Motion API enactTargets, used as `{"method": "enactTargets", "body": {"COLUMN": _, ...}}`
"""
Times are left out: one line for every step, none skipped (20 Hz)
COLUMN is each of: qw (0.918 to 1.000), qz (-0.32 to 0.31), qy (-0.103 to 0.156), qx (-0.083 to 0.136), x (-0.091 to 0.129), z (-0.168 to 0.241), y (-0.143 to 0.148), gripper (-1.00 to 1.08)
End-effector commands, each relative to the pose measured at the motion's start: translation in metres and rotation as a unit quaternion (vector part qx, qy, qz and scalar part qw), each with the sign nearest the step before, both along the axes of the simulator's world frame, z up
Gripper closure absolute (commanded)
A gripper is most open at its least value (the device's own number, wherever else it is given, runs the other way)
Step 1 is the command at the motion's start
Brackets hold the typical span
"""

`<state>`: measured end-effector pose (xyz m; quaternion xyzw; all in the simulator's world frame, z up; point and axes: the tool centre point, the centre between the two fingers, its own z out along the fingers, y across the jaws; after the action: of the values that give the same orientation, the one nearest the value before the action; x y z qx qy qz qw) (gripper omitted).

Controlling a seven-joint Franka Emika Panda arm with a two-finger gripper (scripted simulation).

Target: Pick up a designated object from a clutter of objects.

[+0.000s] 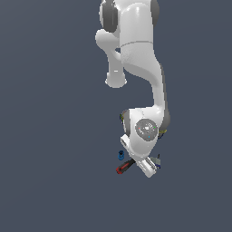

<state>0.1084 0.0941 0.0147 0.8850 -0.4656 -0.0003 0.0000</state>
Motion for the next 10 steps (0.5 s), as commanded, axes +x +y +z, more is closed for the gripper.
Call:
{"method": "enactTargets", "body": {"qw": 1.0000, "qz": 0.000, "qy": 0.000, "qx": 0.000, "x": 0.000, "z": 0.000, "y": 0.000, "gripper": 1.08}}
{"method": "enactTargets", "body": {"qw": 1.0000, "qz": 0.000, "qy": 0.000, "qx": 0.000, "x": 0.000, "z": 0.000, "y": 0.000, "gripper": 1.08}}
{"method": "enactTargets", "body": {"qw": 1.0000, "qz": 0.000, "qy": 0.000, "qx": 0.000, "x": 0.000, "z": 0.001, "y": 0.000, "gripper": 1.08}}
{"method": "enactTargets", "body": {"qw": 1.0000, "qz": 0.000, "qy": 0.000, "qx": 0.000, "x": -0.001, "z": 0.002, "y": 0.000, "gripper": 1.08}}
{"method": "enactTargets", "body": {"qw": 1.0000, "qz": 0.000, "qy": 0.000, "qx": 0.000, "x": -0.002, "z": 0.003, "y": 0.001, "gripper": 1.08}}
{"method": "enactTargets", "body": {"qw": 1.0000, "qz": 0.000, "qy": 0.000, "qx": 0.000, "x": -0.002, "z": 0.005, "y": 0.001, "gripper": 1.08}}
{"method": "enactTargets", "body": {"qw": 1.0000, "qz": 0.000, "qy": 0.000, "qx": 0.000, "x": -0.004, "z": 0.007, "y": 0.001, "gripper": 1.08}}
{"method": "enactTargets", "body": {"qw": 1.0000, "qz": 0.000, "qy": 0.000, "qx": 0.000, "x": -0.005, "z": 0.010, "y": 0.002, "gripper": 1.08}}
{"method": "enactTargets", "body": {"qw": 1.0000, "qz": 0.000, "qy": 0.000, "qx": 0.000, "x": -0.006, "z": 0.013, "y": 0.002, "gripper": 1.08}}
{"method": "enactTargets", "body": {"qw": 1.0000, "qz": 0.000, "qy": 0.000, "qx": 0.000, "x": -0.008, "z": 0.016, "y": 0.003, "gripper": 1.08}}
